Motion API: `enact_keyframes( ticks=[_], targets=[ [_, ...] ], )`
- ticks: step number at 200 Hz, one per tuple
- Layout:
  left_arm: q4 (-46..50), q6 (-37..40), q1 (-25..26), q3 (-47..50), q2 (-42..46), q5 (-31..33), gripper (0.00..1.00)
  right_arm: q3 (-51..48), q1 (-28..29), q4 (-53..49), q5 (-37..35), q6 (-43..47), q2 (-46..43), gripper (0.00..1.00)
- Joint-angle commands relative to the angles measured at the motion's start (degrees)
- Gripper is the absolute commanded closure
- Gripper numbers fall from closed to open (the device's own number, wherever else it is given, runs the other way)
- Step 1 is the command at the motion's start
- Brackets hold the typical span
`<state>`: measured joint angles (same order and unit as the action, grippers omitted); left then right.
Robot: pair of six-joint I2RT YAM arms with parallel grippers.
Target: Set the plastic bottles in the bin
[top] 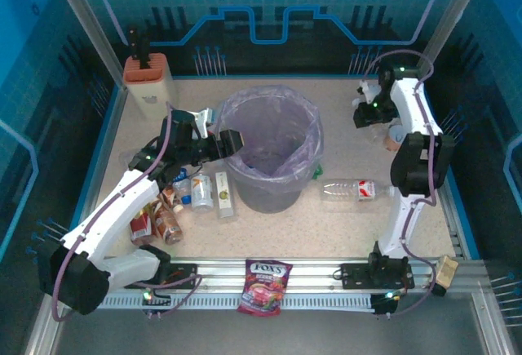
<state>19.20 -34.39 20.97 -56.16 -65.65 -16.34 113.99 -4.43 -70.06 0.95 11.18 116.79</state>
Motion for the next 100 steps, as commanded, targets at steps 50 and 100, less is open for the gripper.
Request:
enact_keyframes(
  ticks=[50, 100],
  targets=[
    [0.9, 1.2, 0.5, -1.5, -2.0, 0.9, 0.22, 25.9, 14.8, -17.8, 3.1, -8.2, -7.1, 0.5],
    [0.0, 1.0, 0.6, -1.6, -3.1, 0.4, 0.22, 36.7, 30.6, -19.5, 0.5, -10.7, -6.4, 0.5]
  ],
)
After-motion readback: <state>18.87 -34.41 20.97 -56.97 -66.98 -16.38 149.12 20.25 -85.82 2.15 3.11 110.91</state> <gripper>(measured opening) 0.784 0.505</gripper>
